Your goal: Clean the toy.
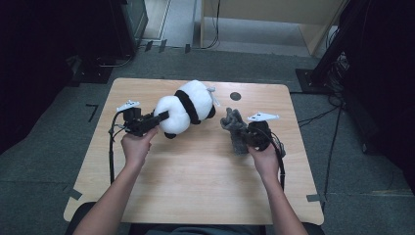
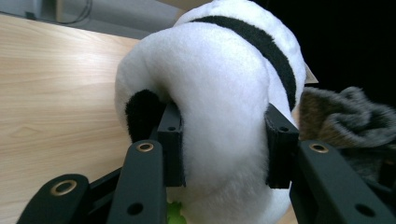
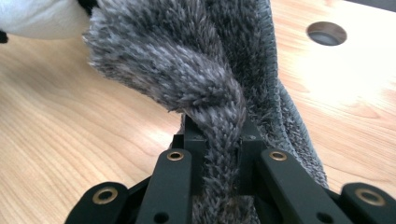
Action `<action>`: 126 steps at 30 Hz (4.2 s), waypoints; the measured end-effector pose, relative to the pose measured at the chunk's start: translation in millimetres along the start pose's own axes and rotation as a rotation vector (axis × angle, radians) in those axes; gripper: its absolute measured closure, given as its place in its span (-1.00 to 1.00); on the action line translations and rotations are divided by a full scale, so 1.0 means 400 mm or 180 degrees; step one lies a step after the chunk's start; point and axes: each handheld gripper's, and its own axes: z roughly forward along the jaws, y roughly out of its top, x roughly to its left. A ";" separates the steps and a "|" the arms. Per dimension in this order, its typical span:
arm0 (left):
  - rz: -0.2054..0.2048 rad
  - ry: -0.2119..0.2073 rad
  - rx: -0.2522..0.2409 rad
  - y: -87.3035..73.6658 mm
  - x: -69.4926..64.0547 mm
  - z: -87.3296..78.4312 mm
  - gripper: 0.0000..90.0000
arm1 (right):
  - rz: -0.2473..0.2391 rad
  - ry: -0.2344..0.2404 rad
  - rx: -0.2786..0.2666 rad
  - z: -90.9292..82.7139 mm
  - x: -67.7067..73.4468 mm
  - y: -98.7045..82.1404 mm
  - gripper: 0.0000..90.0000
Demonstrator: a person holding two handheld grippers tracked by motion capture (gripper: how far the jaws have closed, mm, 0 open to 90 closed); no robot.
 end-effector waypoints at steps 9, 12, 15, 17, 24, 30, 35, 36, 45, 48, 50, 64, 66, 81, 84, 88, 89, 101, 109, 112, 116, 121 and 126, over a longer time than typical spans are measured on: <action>0.0152 0.0211 0.0014 0.019 0.039 -0.014 0.33 | 0.0177 -0.0053 -0.0062 -0.026 -0.056 -0.003 0.79; 0.0115 0.0268 0.0004 0.022 0.059 -0.024 0.33 | 0.0225 -0.0091 -0.0072 -0.032 -0.072 -0.005 0.79; 0.0083 0.0329 -0.0009 0.025 0.078 -0.032 0.33 | 0.0328 -0.0098 -0.0087 -0.034 -0.095 -0.010 0.80; 0.0091 0.0372 -0.0003 0.031 0.090 -0.040 0.33 | 0.0332 -0.0121 -0.0063 -0.031 -0.108 -0.013 0.80; 0.0113 0.0528 -0.0039 0.036 0.127 -0.054 0.33 | 0.0362 -0.0245 0.0035 -0.037 -0.155 -0.031 0.79; 0.0161 0.0563 -0.0055 0.032 0.146 -0.052 0.33 | 0.0474 -0.0263 0.0038 -0.033 -0.186 -0.046 0.78; 0.0206 0.0519 -0.0043 0.013 0.173 -0.055 0.29 | 0.0534 -0.0283 0.0119 -0.011 -0.205 -0.067 0.76; 0.0197 0.0543 0.0010 0.009 0.182 -0.054 0.28 | 0.0532 -0.0291 0.0146 -0.006 -0.209 -0.070 0.75; 0.0107 0.0469 0.0036 -0.014 0.233 -0.054 0.12 | 0.0546 -0.0281 0.0276 0.046 -0.225 -0.092 0.70; 0.0189 0.0498 0.0040 -0.016 0.231 -0.053 -0.04 | 0.0540 -0.0292 0.0326 0.062 -0.230 -0.099 0.64; 0.0236 0.0536 0.0050 -0.016 0.228 -0.053 -0.19 | 0.0539 -0.0317 0.0349 0.069 -0.232 -0.103 0.56; 0.0272 0.0607 0.0143 0.000 0.219 -0.055 -0.58 | 0.0576 -0.0260 0.0329 0.071 -0.251 -0.113 0.06; 0.0219 0.0637 0.0111 0.001 0.218 -0.054 -0.58 | 0.0570 -0.0281 0.0336 0.068 -0.249 -0.112 0.05; 0.0453 0.0752 0.0147 0.014 0.179 -0.060 -0.96 | 0.0608 -0.0290 0.0156 0.033 -0.238 -0.092 -0.29; 0.0507 0.0656 0.0147 0.019 0.162 -0.070 -0.96 | 0.0624 -0.0255 0.0114 0.027 -0.235 -0.086 -0.30; 0.0619 0.0588 0.0182 0.020 0.142 -0.079 -0.95 | 0.0601 -0.0221 0.0115 0.017 -0.223 -0.081 -0.30; 0.0641 0.0565 0.0186 0.020 0.136 -0.082 -0.94 | 0.0593 -0.0215 0.0113 0.013 -0.219 -0.079 -0.30; 0.0854 0.0363 0.0389 0.007 0.063 -0.069 -0.92 | 0.0429 -0.0085 -0.0002 -0.021 -0.143 -0.063 -0.30; 0.0985 0.0249 0.0520 -0.011 0.018 -0.041 -0.92 | 0.0313 0.0051 -0.0010 -0.025 -0.094 -0.067 -0.26; 0.1025 0.0195 0.0556 -0.019 -0.003 -0.028 -0.92 | 0.0255 0.0087 -0.0002 -0.020 -0.077 -0.069 -0.26; 0.0985 0.0064 0.0536 -0.039 -0.025 -0.012 -0.86 | 0.0254 0.0199 -0.0020 -0.009 -0.059 -0.069 -0.25; 0.1021 -0.0001 0.0626 -0.063 -0.049 0.016 -0.86 | 0.0173 0.0270 0.0057 0.017 -0.034 -0.068 -0.24; 0.1004 -0.0038 0.0644 -0.080 -0.064 0.030 -0.86 | 0.0091 0.0311 0.0080 0.032 -0.013 -0.068 -0.23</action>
